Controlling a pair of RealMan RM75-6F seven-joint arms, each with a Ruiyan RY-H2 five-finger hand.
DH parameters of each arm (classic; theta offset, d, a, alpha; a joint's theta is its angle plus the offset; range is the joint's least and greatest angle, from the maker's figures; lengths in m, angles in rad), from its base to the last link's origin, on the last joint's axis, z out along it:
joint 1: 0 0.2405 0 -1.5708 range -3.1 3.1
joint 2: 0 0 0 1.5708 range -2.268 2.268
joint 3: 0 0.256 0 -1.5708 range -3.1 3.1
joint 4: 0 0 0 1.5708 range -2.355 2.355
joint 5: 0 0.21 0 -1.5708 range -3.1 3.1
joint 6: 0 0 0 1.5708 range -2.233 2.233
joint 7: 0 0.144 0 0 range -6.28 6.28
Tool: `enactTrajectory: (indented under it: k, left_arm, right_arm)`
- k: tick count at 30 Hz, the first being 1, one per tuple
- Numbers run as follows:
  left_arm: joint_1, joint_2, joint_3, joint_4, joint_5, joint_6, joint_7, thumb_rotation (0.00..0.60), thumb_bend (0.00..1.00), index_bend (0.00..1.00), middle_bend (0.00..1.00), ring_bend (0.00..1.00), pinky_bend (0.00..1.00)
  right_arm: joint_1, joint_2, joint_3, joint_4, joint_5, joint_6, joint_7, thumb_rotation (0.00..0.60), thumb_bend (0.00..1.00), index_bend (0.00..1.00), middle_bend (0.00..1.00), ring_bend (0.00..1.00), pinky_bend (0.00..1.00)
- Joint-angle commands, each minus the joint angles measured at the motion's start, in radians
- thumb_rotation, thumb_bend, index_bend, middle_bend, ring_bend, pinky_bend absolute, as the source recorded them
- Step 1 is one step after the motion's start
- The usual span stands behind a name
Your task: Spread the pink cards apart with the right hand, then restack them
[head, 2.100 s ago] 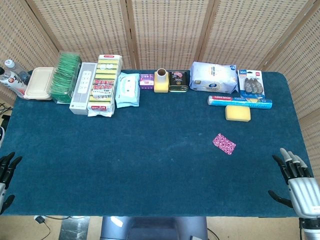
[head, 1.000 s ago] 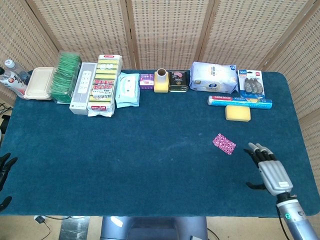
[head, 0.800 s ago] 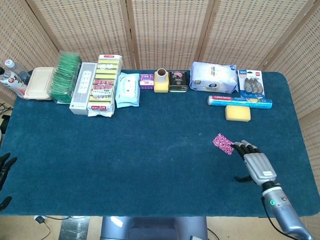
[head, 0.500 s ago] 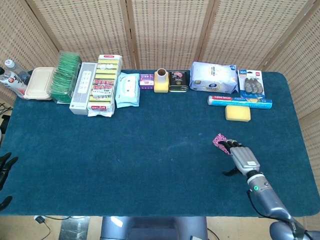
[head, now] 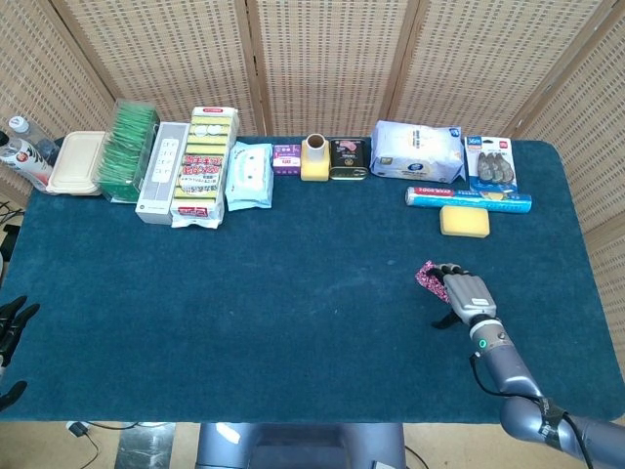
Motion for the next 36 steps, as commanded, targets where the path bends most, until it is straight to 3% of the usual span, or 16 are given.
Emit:
enactTrajectory:
  k: [1,21,36]
  left_arm:
    - [0.0,0.0,0.0,0.0,-0.001,-0.001,-0.001,0.6,0.13,0.0,0.0,0.0,0.08]
    - [0.004,0.005,0.005,0.004,0.008,0.011,-0.021,0.6,0.13,0.0,0.0,0.0,0.08]
    - [-0.004,0.011,0.009,0.006,0.012,-0.004,-0.031,0.6,0.13,0.0,0.0,0.0,0.08]
  right_arm:
    - [0.035,-0.01,-0.014,0.005,0.073,0.007,-0.045,0.6,0.0,0.2,0.16,0.11,0.19]
    - [0.121,-0.039,-0.063,-0.016,0.229,0.03,-0.108,0.6,0.0,0.19,0.2,0.12,0.19]
    - [0.189,-0.103,-0.079,-0.099,0.286,0.124,-0.202,0.6,0.0,0.18,0.2,0.12,0.19]
